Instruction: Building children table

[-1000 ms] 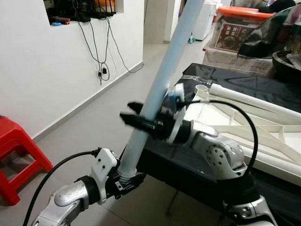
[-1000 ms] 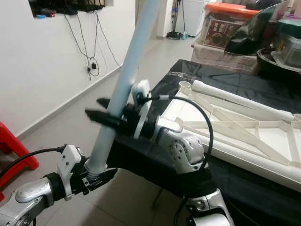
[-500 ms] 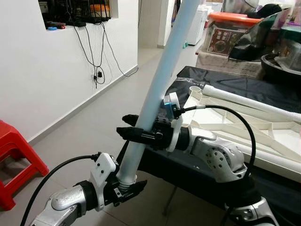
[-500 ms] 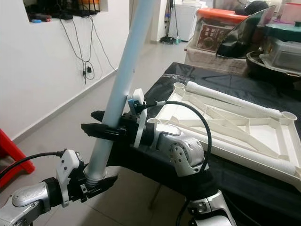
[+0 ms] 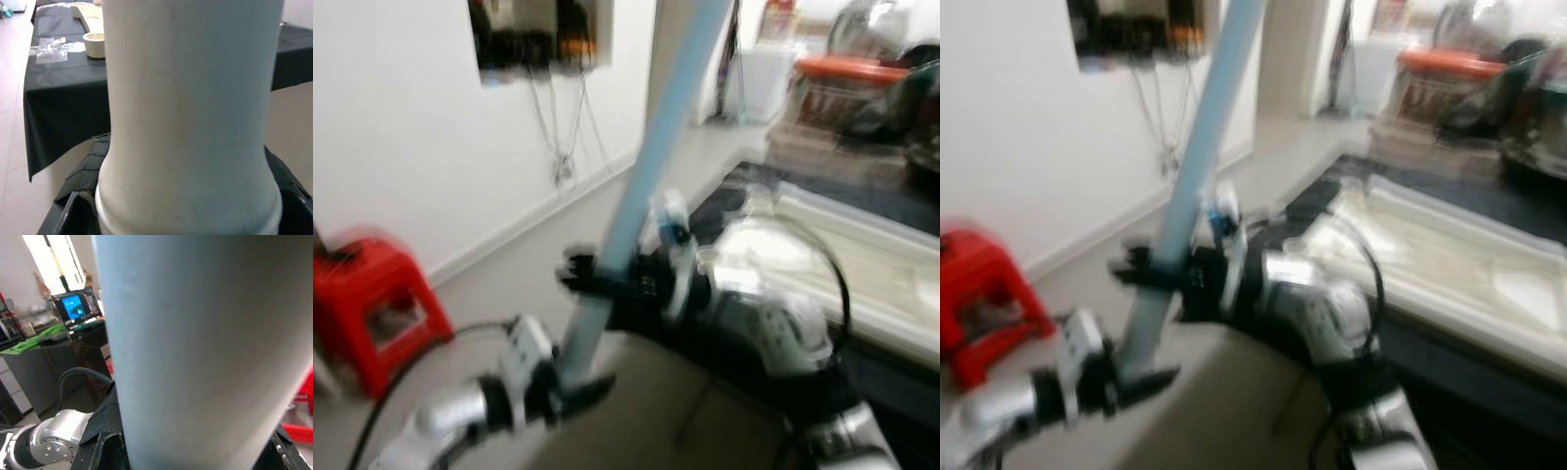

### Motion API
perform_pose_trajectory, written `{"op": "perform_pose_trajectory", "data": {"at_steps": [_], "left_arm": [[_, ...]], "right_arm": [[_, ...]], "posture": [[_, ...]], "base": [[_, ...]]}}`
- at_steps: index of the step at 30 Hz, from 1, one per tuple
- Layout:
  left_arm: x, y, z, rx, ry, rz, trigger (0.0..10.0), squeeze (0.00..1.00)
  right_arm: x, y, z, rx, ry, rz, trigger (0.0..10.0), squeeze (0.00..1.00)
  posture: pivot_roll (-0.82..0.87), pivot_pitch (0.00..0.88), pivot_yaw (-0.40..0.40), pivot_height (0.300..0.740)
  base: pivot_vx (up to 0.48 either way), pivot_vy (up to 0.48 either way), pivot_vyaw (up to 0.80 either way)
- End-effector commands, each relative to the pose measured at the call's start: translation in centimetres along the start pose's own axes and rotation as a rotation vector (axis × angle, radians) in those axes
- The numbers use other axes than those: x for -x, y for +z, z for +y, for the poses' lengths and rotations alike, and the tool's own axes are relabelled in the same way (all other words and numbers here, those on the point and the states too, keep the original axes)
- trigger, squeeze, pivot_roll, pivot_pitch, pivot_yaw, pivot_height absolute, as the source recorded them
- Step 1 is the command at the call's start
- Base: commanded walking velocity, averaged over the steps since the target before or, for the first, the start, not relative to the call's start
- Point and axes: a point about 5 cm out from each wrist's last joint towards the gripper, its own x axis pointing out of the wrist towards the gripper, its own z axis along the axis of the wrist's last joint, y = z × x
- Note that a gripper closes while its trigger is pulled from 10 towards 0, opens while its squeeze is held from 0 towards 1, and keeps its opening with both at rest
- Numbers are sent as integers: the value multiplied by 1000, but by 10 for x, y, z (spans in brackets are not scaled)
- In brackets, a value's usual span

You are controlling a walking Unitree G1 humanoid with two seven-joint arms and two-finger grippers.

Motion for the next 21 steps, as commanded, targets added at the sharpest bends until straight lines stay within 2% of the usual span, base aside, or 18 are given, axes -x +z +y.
{"op": "perform_pose_trajectory", "data": {"at_steps": [1,21], "left_arm": [[-2,-5,3,29,19,41,10000,0],[-7,-2,1,43,3,36,10000,0]], "right_arm": [[1,9,3,19,14,-25,0,0],[3,12,1,18,-27,-62,0,0]], "posture": [[74,33,-46,740],[73,28,-47,740]], "base": [[0,0,0],[0,0,0]]}}
